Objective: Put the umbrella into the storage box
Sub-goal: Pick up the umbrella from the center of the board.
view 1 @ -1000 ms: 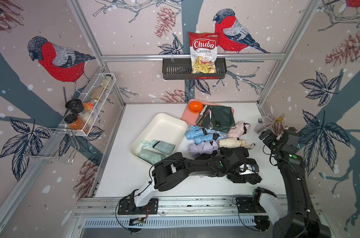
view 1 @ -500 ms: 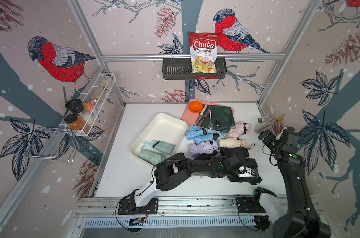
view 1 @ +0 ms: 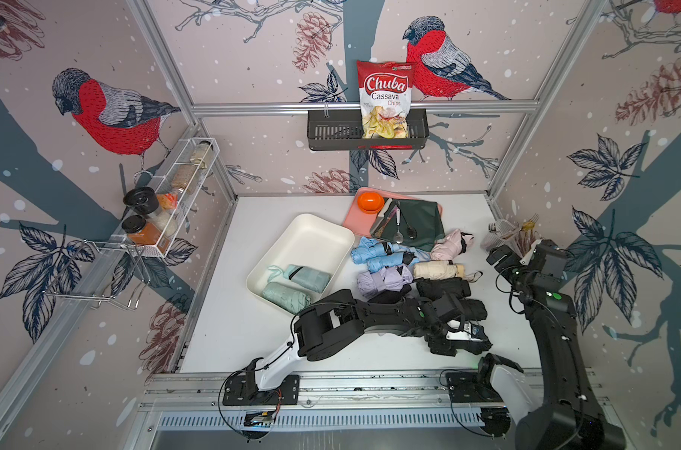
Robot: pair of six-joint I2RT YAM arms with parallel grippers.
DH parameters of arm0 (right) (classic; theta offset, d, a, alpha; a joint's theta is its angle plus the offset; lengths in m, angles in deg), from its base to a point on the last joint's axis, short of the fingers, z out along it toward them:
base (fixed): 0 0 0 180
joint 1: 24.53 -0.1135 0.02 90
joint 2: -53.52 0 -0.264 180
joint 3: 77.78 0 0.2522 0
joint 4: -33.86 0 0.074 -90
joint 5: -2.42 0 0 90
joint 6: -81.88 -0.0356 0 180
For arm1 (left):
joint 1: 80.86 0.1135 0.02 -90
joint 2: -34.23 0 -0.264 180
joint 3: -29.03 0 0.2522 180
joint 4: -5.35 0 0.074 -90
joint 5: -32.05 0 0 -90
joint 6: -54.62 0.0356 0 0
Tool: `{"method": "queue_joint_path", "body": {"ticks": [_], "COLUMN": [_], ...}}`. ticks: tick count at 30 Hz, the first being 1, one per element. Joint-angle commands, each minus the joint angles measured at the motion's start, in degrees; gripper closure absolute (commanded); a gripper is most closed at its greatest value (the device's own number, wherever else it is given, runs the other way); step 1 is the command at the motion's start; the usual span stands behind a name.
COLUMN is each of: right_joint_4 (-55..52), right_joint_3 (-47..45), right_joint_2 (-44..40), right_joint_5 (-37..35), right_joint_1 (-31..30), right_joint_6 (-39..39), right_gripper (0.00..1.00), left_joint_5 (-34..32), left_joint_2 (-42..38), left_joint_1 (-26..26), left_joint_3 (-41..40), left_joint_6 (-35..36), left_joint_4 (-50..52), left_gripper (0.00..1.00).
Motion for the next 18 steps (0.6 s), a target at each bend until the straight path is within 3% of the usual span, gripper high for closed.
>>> {"method": "queue_joint_path", "body": {"ticks": [1,8,12,14,18], "right_joint_4": [0.73,0.03,-0.69,-1.02,-0.48], "right_joint_3": [0.18,2.03,4.48,6.11,8.30], "right_joint_2": [-0.09,-0.39,-0.65,-0.66,-1.25], "right_joint_5": [0.72,-0.20,-1.43,-1.53,2.71], "right_joint_1": [0.08,0.03,0.08,0.08,0.01], "right_joint_6": [-0.08,0.48,1.20,1.47,1.97], "right_gripper": [0.00,0.00,0.00,0.00,0.00], "left_joint_5": [-0.51,0.88,1.77,2.10,0.63], "left_joint_2": [0.79,-2.73,-7.11,-10.01,-15.64], "left_joint_1": [-0.17,-0.10,-0.13,-0.17,0.29], "left_joint_3": [0.44,-2.02,-4.06,-5.63,-8.19], "left_joint_6": [0.57,0.20,0.46,0.81,2.41], "left_joint_4": [4.28,2.45,1.88,1.43,2.35], "left_gripper": [0.36,0.75,0.80,0.88,0.94]}}
